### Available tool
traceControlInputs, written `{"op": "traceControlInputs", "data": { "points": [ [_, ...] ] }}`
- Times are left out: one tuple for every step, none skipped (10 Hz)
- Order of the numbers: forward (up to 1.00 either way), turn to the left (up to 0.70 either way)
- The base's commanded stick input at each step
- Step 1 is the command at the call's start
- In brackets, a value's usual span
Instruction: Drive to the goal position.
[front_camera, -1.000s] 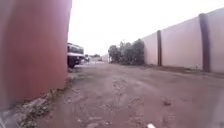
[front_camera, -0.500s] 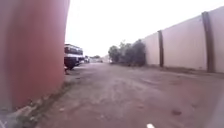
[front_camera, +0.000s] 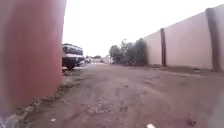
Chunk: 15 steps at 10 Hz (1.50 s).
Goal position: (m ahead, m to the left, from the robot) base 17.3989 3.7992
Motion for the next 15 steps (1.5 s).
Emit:
{"op": "traceControlInputs", "data": {
  "points": [
    [0.5,0.0],
    [0.5,0.0],
    [0.5,0.0],
    [0.5,0.0],
    [0.5,0.0],
    [0.5,0.0],
    [0.5,0.0],
    [0.5,0.0],
    [0.5,0.0],
    [0.5,0.0],
    [0.5,0.0],
    [0.5,0.0],
    [0.5,0.0],
    [0.5,0.0],
    [0.5,0.0]
  ]
}}
